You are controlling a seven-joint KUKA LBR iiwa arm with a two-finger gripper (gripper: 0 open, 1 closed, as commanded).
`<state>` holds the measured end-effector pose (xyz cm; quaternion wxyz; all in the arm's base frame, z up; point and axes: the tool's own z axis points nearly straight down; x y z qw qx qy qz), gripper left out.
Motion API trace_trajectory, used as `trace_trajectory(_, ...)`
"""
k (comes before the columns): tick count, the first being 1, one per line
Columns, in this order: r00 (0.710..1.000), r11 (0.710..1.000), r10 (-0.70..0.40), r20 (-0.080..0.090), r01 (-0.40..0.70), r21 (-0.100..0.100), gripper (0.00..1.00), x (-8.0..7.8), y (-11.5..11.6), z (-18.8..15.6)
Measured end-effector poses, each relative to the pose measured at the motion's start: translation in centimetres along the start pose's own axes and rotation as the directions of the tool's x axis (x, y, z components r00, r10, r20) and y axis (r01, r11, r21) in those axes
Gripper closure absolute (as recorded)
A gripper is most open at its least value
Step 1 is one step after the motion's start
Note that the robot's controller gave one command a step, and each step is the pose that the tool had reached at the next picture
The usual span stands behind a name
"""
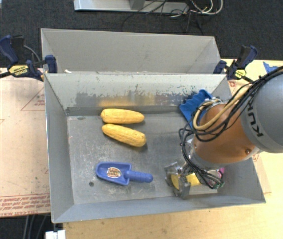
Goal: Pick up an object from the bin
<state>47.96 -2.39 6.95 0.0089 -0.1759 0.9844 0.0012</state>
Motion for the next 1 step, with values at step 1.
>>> trace_trajectory(1, 1.0, 1.0, 0.0, 0.0, 0.0, 0.0, 1.0, 0.0, 0.0, 0.0)
